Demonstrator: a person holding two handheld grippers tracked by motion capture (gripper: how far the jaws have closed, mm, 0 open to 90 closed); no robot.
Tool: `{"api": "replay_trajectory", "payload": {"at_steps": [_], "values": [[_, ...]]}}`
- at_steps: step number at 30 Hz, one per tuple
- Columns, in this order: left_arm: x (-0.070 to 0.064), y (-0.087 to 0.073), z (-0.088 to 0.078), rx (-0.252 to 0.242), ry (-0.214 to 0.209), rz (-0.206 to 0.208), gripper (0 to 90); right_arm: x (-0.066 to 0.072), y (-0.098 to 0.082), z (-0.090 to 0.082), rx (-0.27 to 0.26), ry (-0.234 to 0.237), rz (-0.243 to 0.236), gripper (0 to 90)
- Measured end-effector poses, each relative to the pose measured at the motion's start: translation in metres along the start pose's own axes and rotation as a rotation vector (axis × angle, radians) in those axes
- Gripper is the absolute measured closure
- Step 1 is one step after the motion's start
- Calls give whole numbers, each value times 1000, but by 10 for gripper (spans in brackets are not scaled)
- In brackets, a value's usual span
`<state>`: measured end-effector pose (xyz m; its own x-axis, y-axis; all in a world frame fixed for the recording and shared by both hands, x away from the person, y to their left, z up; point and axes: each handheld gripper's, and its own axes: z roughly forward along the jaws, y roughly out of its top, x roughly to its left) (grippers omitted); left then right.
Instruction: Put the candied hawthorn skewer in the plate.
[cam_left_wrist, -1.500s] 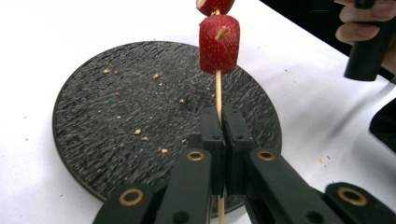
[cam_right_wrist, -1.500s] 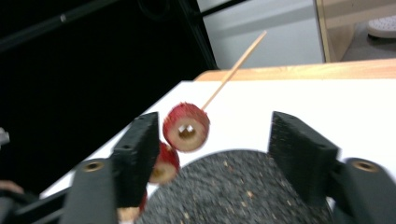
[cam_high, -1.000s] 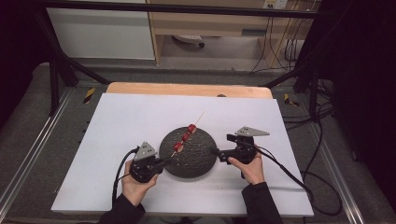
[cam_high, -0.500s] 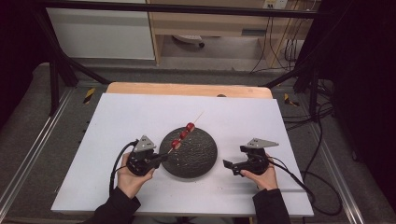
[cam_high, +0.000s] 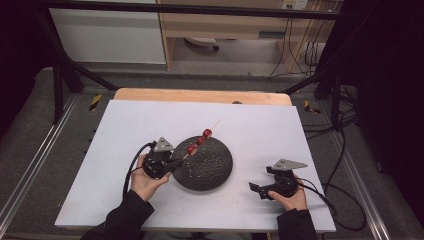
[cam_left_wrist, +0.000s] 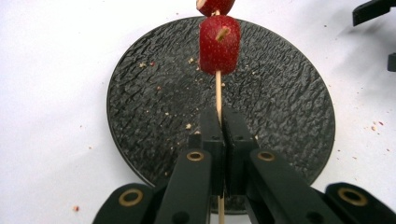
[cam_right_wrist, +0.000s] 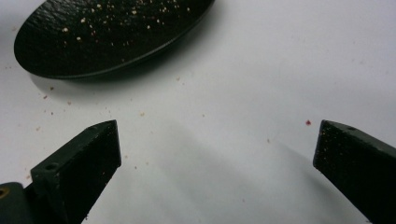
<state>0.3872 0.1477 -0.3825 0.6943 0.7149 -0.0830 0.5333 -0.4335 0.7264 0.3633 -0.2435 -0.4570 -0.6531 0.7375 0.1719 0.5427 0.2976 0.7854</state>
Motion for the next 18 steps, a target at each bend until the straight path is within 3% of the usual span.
{"api": "replay_trajectory", "payload": {"at_steps": [7,18], "values": [[2,6,12,58,15,0,883,-2,-6,-3,18,-11,3,14],[-1,0,34,151,32,12,883,-3,-6,-11,-13,0,13,13]]}}
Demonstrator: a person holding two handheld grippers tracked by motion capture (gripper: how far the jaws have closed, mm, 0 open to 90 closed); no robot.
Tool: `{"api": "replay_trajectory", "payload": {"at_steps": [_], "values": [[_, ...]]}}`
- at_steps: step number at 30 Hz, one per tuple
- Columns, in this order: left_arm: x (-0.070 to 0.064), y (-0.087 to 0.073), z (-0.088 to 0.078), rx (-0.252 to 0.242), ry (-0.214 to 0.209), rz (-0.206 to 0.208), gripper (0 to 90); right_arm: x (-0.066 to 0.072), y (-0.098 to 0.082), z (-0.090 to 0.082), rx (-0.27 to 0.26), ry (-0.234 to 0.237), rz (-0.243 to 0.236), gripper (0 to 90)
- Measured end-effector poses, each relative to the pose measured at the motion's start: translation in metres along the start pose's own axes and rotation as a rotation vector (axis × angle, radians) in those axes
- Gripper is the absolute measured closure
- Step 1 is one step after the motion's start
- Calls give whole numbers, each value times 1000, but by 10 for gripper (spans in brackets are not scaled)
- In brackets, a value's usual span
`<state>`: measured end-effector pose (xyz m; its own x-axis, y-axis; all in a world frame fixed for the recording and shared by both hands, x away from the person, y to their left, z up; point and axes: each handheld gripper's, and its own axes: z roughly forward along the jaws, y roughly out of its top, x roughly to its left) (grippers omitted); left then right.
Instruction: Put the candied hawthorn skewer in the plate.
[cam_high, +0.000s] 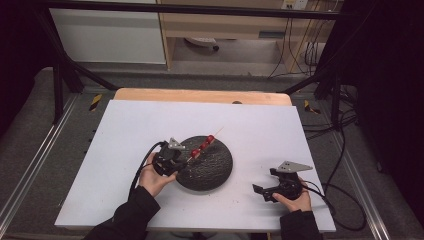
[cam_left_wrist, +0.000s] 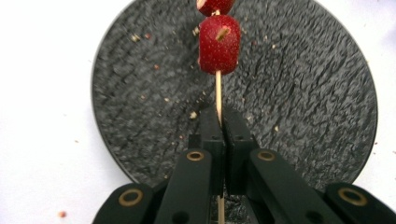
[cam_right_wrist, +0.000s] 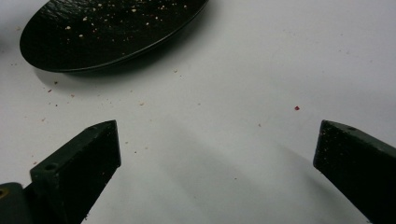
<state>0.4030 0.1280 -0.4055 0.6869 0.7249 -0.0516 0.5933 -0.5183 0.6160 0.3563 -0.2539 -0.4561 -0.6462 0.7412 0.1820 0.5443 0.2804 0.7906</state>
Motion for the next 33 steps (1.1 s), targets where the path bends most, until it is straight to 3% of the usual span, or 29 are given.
{"api": "replay_trajectory", "payload": {"at_steps": [13,22,29,33], "values": [[-8,-10,13,70,13,7,882,-2,-1,-3,-5,4,14,14],[-8,-11,13,64,7,5,871,-1,-1,-3,-4,2,17,14],[-4,-15,4,16,-8,25,736,-2,-1,-3,-5,-6,21,14],[1,-18,-8,-26,-33,40,583,-2,-1,-2,2,-7,23,13]]}}
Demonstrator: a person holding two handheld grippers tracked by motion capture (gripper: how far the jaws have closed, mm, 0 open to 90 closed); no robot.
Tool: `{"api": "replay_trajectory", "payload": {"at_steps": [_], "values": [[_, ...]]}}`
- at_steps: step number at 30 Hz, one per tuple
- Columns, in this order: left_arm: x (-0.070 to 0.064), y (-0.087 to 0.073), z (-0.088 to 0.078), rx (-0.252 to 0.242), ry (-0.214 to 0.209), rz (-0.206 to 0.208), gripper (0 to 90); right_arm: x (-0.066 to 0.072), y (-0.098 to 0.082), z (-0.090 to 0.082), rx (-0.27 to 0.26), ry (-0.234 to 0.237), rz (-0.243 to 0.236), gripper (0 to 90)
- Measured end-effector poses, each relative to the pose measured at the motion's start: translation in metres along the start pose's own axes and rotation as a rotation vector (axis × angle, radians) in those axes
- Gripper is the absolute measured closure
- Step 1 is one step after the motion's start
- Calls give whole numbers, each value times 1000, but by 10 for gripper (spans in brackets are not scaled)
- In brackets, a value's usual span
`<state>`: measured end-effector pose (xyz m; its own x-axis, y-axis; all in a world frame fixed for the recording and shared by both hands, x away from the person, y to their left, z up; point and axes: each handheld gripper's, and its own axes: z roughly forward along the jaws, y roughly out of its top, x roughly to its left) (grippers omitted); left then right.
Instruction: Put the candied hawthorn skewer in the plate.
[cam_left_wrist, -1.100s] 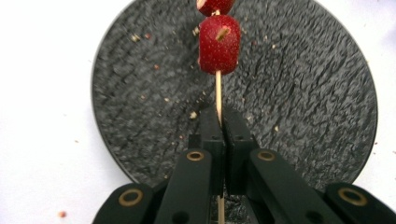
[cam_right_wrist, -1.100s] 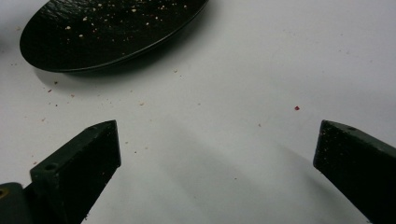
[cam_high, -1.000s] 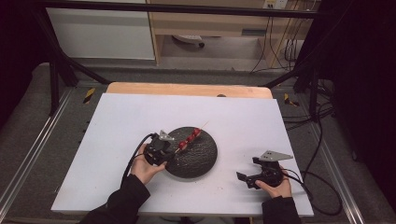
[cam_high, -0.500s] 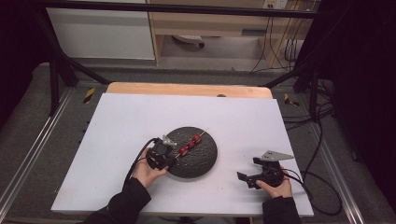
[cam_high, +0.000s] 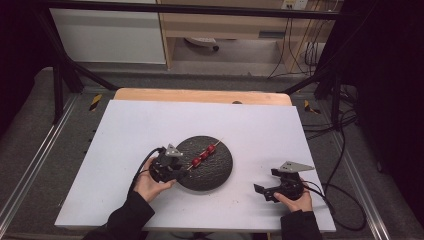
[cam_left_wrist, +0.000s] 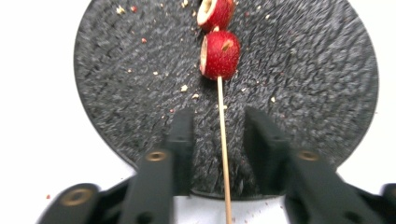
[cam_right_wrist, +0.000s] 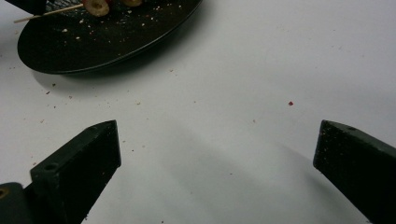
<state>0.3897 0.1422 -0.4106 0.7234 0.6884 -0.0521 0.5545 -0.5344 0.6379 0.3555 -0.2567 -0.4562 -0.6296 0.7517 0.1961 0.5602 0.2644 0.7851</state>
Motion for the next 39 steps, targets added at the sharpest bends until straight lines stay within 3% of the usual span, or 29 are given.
{"api": "replay_trajectory", "payload": {"at_steps": [7,14,18,28,34,39], "values": [[10,-11,-22,-57,-22,39,318,0,1,-1,-3,5,3,11],[27,-34,-41,-84,4,31,131,0,0,0,1,9,6,8],[35,-49,-49,-97,36,11,115,0,0,0,4,10,12,8],[50,-90,-56,-155,57,-35,83,1,0,0,11,11,10,6],[58,-115,-51,-161,44,-62,83,1,-1,0,19,14,6,6],[63,-123,-52,-173,38,-82,83,1,-1,1,26,12,-1,6]]}}
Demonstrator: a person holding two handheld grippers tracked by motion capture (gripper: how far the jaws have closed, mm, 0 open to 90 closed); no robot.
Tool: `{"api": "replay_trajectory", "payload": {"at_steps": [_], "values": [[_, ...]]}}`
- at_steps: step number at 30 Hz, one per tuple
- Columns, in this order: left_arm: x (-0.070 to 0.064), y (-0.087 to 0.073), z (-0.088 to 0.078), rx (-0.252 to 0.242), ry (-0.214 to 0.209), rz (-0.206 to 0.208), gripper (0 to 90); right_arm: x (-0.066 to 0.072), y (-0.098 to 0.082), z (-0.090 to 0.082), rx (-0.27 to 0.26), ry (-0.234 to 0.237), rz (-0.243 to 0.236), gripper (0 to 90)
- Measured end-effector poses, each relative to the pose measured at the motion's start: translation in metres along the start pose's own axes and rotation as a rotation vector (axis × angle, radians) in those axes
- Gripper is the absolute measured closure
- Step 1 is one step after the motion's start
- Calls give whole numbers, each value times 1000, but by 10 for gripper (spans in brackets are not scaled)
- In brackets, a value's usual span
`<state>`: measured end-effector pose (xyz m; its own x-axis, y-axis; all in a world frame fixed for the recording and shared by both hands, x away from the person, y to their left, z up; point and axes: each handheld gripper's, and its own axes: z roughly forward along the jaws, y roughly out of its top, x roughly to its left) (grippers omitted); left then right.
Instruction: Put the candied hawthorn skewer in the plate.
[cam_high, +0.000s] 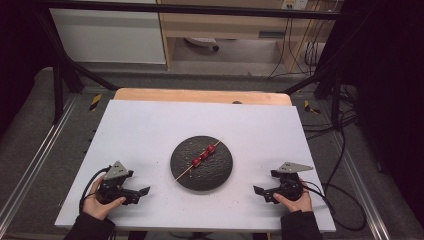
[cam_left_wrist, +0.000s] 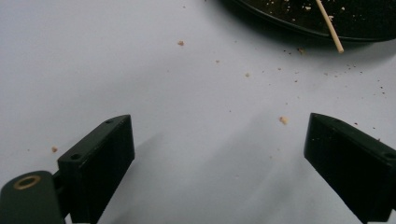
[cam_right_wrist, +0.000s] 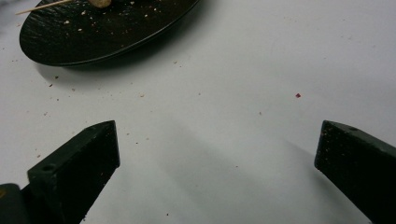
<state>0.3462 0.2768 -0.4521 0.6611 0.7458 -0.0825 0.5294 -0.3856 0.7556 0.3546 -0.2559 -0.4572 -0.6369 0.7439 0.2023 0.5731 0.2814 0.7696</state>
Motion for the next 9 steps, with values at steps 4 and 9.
{"api": "replay_trajectory", "payload": {"at_steps": [4,9], "values": [[1,-2,0,-3,0,1,83,0,0,-1,0,-2,-6,6],[1,-2,2,4,0,0,83,0,0,0,8,-2,-5,6]]}}
